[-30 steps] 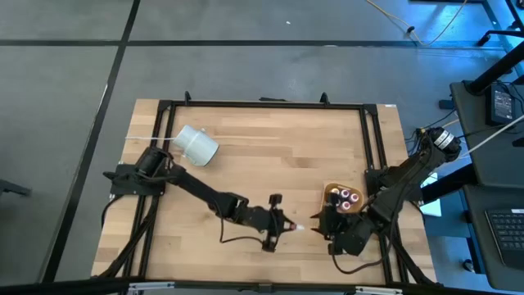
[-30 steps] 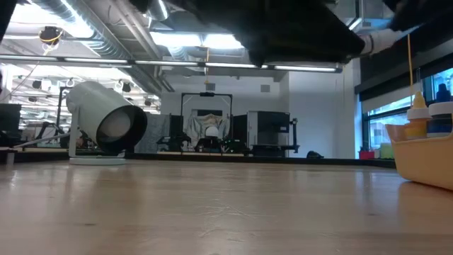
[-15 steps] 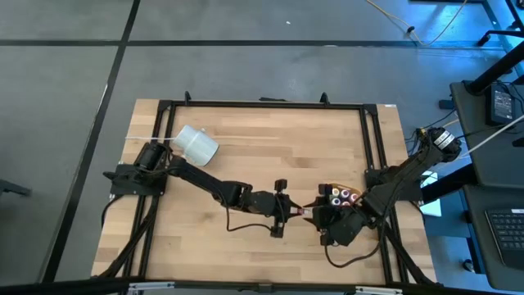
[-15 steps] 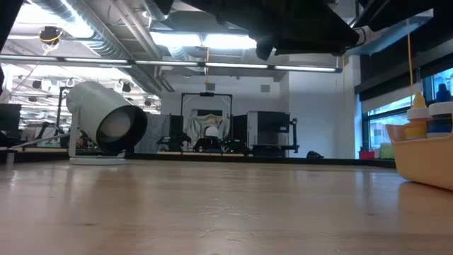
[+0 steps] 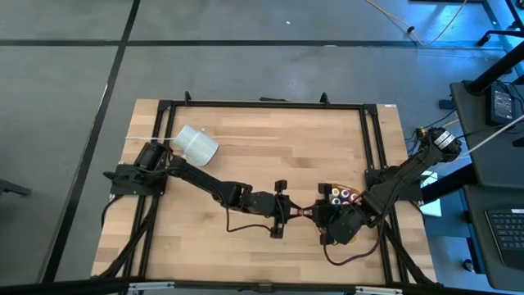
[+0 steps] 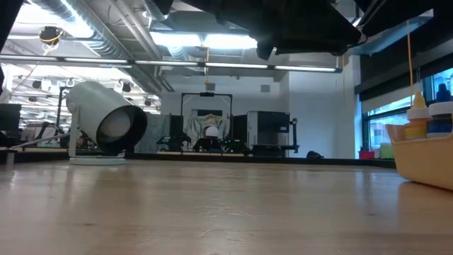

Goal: Pick & Place food coloring
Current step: Put the small dark red food coloring bottle into the yellow bin, then return to Home Position

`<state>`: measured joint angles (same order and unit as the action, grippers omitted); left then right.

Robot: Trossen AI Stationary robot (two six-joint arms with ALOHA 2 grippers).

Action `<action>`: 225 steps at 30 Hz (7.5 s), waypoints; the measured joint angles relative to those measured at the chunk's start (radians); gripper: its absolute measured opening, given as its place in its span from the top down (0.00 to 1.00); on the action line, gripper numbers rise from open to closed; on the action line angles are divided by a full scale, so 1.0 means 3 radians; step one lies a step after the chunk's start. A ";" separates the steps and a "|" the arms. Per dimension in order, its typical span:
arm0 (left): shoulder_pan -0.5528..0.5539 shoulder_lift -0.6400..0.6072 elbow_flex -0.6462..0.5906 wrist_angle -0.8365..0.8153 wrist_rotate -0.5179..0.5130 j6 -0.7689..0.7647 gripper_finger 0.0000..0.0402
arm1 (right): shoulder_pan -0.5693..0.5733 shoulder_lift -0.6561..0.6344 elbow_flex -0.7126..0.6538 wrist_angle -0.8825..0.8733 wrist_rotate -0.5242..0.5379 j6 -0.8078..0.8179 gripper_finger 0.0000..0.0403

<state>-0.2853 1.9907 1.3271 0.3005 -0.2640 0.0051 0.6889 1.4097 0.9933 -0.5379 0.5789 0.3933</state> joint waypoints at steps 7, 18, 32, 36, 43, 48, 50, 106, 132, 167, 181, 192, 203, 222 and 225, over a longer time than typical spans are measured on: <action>-0.0001 -0.0018 0.0002 -0.0093 -0.0013 0.0056 0.77 | -0.0002 -0.0002 0.0000 -0.0033 -0.0003 0.0079 0.83; -0.0025 -0.0412 -0.0003 -0.1096 -0.0035 -0.0012 0.78 | 0.0008 -0.0222 0.0000 -0.0649 -0.0514 0.0817 0.83; 0.0066 -0.0655 -0.0421 -0.1052 -0.0308 -0.0324 0.78 | 0.0476 -0.0026 -0.0002 -0.1136 -0.1099 0.2082 0.82; 0.0086 -0.0654 -0.0421 -0.1016 -0.0294 -0.0332 0.77 | 0.0503 0.0165 -0.0003 -0.1164 -0.1104 0.2115 0.82; 0.0086 -0.0654 -0.0421 -0.0988 -0.0277 -0.0375 0.77 | 0.0503 0.0508 -0.0003 -0.1155 -0.1182 0.2086 0.81; 0.0086 -0.0654 -0.0421 -0.0988 -0.0275 -0.0410 0.78 | 0.0501 0.0669 -0.0003 -0.1146 -0.1193 0.2121 0.81; 0.0086 -0.0654 -0.0421 -0.0990 -0.0275 -0.0411 0.78 | 0.0501 0.0714 -0.0003 -0.1148 -0.1232 0.2158 0.80; 0.0049 -0.4296 -0.3547 0.0251 -0.0280 -0.0771 0.78 | -0.0062 -0.2467 -0.1469 0.0488 -0.0278 -0.0024 0.70; 0.0478 -0.6024 -0.4395 0.0068 -0.0068 -0.0846 0.78 | -0.1493 -0.4301 -0.2540 0.1148 -0.1472 -0.0911 0.70; 0.1220 -0.6628 -0.4395 -0.0568 0.0568 -0.0588 0.78 | -0.2382 -0.4671 -0.3286 0.1930 -0.1610 -0.1165 0.70; 0.1220 -0.6629 -0.4395 -0.0568 0.0574 -0.0584 0.77 | -0.2381 -0.4671 -0.3285 0.1898 -0.1611 -0.1165 0.70; 0.1220 -0.6628 -0.4395 -0.0568 0.0575 -0.0584 0.77 | -0.2381 -0.4671 -0.3284 0.1897 -0.1614 -0.1164 0.70; 0.1220 -0.6629 -0.4395 -0.0568 0.0575 -0.0584 0.77 | -0.2381 -0.4671 -0.3282 0.1897 -0.1615 -0.1164 0.70; 0.1220 -0.6628 -0.4395 -0.0568 0.0574 -0.0585 0.77 | -0.2381 -0.4671 -0.3282 0.1898 -0.1616 -0.1164 0.70; 0.1220 -0.6628 -0.4395 -0.0568 0.0574 -0.0585 0.76 | -0.2381 -0.4671 -0.3282 0.1897 -0.1616 -0.1164 0.70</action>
<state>0.0807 0.0025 0.0086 0.1303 -0.0917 -0.1703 -0.0254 0.0086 0.0086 0.0313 0.0940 0.0441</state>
